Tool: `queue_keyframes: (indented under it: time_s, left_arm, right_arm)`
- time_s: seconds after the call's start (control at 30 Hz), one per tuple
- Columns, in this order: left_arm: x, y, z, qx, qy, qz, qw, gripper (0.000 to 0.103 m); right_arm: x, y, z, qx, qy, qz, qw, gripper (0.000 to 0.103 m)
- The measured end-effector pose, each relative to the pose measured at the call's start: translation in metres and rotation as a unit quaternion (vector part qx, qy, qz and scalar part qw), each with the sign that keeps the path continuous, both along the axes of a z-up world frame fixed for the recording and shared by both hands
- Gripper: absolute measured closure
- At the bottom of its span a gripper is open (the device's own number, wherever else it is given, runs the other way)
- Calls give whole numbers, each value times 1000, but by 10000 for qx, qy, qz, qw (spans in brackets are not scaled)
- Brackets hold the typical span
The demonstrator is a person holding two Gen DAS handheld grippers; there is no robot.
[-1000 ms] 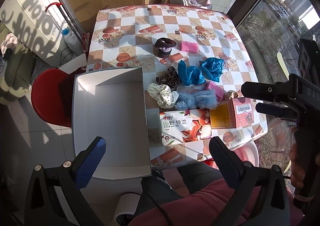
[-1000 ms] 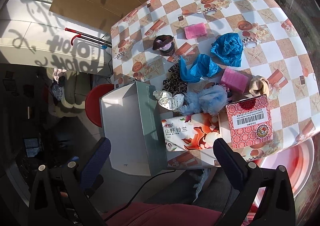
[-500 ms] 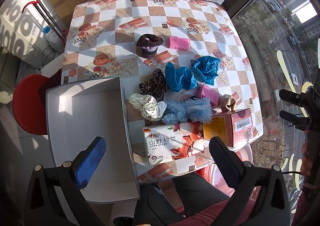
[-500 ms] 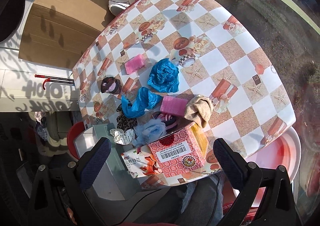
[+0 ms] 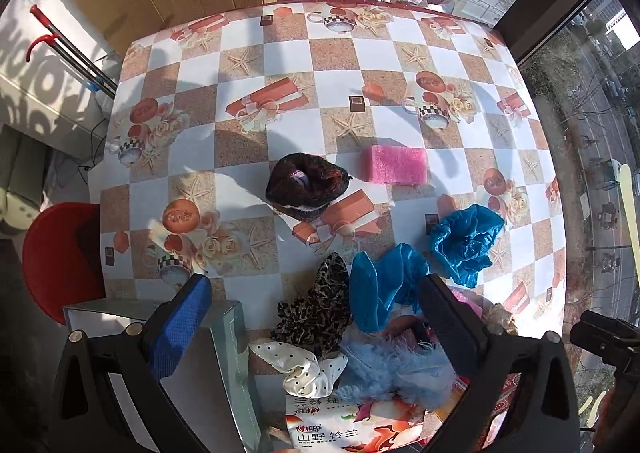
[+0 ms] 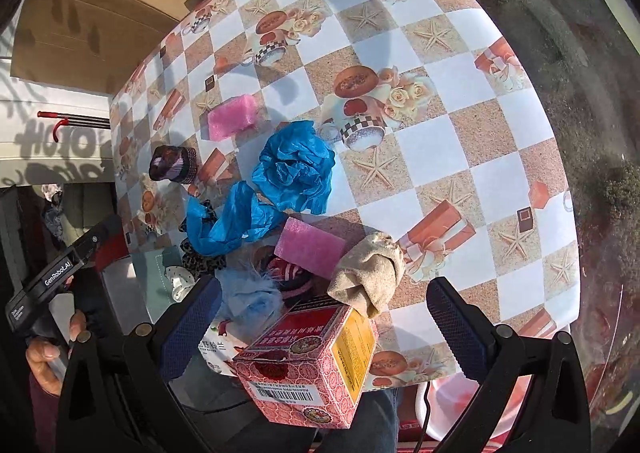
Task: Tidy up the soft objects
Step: 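Grasp the dark knit hat with the left tool while the right tool grasps the blue bag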
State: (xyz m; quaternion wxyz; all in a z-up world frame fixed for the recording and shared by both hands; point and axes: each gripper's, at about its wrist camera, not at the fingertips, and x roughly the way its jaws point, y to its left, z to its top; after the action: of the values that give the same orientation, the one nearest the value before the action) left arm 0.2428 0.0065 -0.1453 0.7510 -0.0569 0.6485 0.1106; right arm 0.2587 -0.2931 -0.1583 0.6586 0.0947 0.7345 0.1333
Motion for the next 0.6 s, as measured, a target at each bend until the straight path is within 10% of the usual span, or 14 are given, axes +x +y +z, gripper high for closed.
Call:
queue_keyframes:
  time_s: [0.6]
  left_arm:
    - [67,6,-119,68,587,454,9972,14]
  right_arm:
    - [66,100,-131,-890,87,1629,9826,0]
